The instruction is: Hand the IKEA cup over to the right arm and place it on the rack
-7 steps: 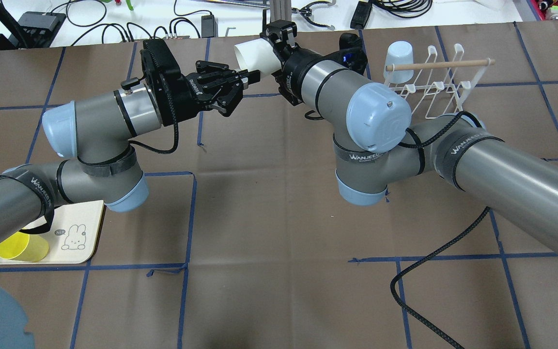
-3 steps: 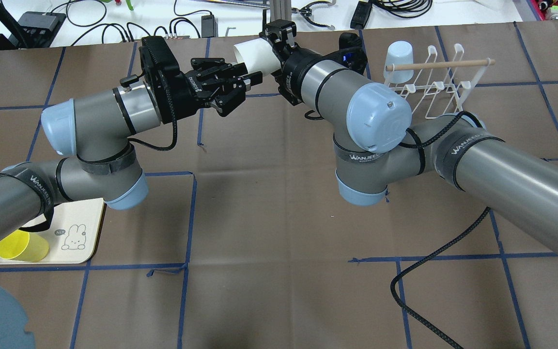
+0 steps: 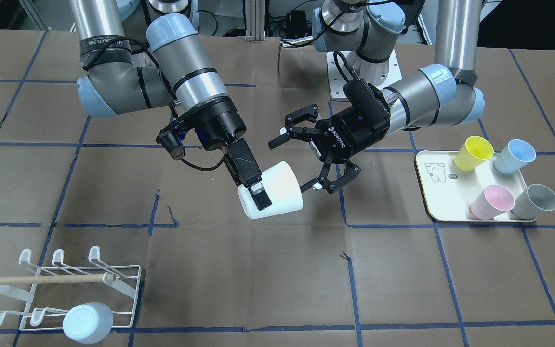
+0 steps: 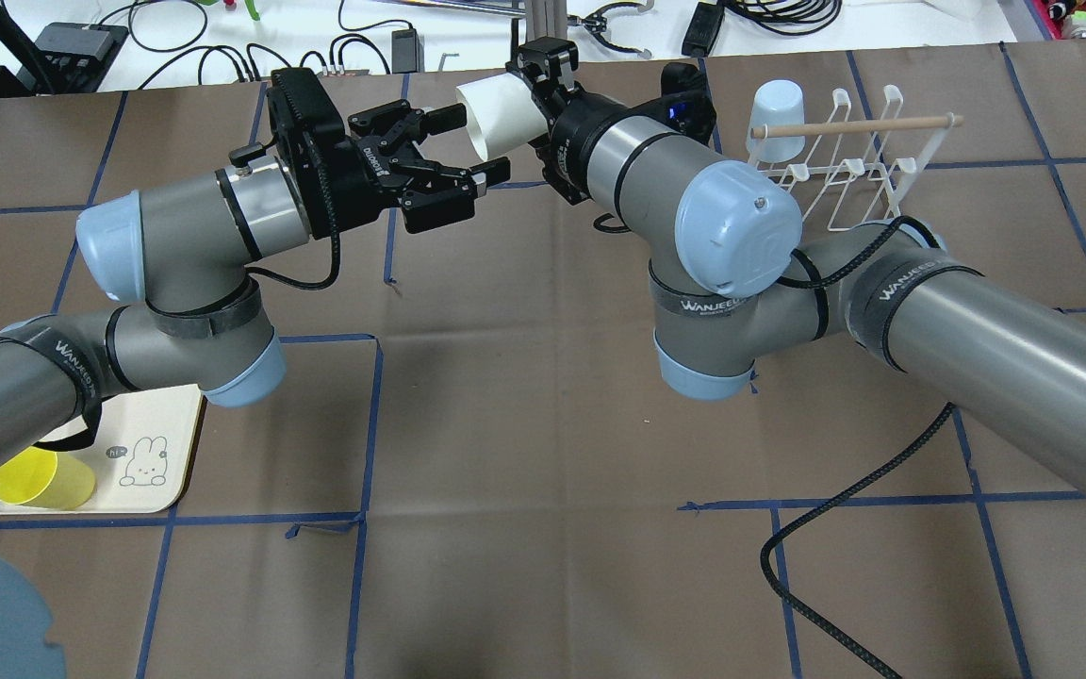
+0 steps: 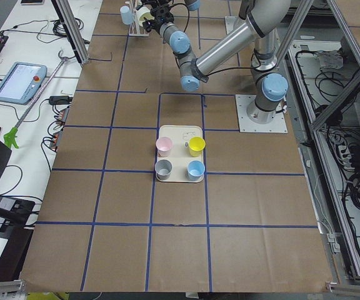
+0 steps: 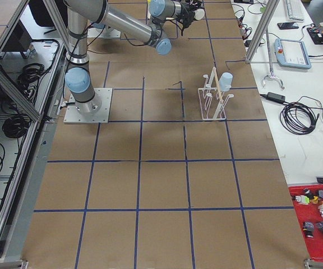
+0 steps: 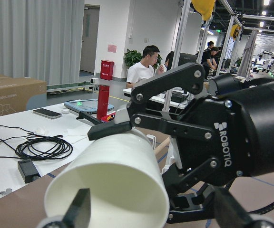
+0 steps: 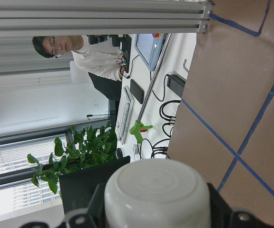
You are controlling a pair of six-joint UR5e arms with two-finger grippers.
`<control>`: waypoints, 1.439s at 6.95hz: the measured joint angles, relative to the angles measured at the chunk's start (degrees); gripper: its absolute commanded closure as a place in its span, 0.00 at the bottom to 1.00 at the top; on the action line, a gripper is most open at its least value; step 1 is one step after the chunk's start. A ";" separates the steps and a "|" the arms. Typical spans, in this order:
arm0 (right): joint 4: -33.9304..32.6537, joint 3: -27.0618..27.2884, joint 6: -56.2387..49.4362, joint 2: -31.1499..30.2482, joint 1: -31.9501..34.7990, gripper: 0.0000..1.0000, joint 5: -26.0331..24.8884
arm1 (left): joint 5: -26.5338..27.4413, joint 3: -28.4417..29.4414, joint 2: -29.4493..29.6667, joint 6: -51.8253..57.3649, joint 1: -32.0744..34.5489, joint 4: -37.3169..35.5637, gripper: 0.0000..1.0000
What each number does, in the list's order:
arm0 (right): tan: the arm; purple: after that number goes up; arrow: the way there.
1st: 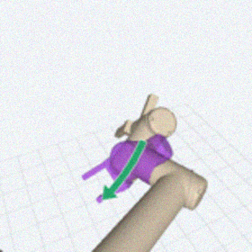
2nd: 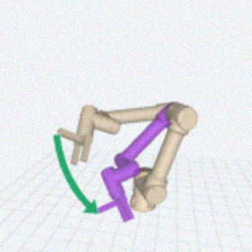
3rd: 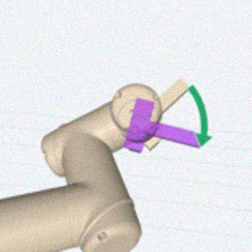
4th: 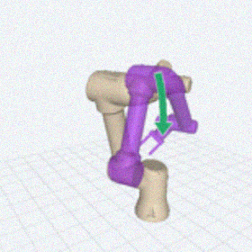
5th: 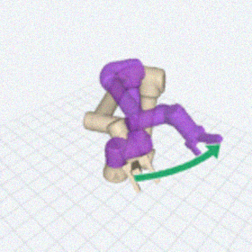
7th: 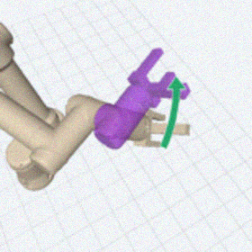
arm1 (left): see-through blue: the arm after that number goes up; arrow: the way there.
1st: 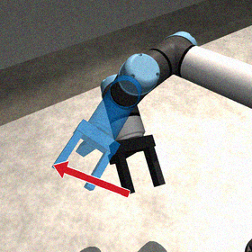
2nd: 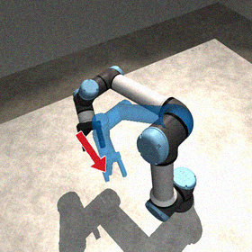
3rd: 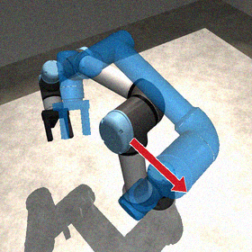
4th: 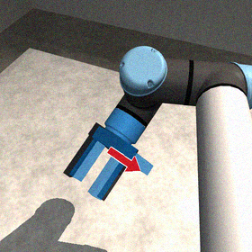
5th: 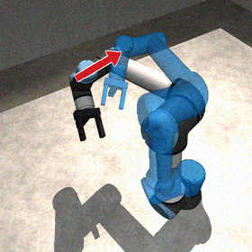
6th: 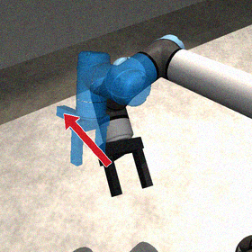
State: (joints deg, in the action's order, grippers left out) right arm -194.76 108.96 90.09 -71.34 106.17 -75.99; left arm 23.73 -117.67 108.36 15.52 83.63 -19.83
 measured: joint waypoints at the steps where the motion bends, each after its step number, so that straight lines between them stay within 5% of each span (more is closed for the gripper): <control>1: 0.00 -0.03 -0.05 0.00 0.00 0.48 0.02 | -0.87 -0.21 -0.10 -0.03 -2.45 -0.31 0.01; 3: 0.00 -0.09 -0.08 0.05 0.00 0.59 0.23 | -6.45 -0.50 -0.11 -0.07 -9.68 -1.52 0.01; 5: 0.04 -0.61 -0.89 0.31 -0.42 0.64 0.43 | -5.17 0.22 0.06 -0.52 -12.24 -1.36 0.01; 8: 0.20 -5.03 -20.76 2.44 -5.86 0.69 0.75 | 14.68 2.59 -0.14 -2.16 -12.10 6.63 0.00; 10: -0.23 -6.86 -44.34 4.14 -10.63 0.70 2.65 | 29.47 8.77 -1.56 -2.34 -9.24 23.52 0.00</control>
State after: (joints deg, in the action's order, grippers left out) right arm -194.99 102.10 45.75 -67.20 95.54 -73.34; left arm 53.19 -108.90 106.80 13.18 74.39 3.69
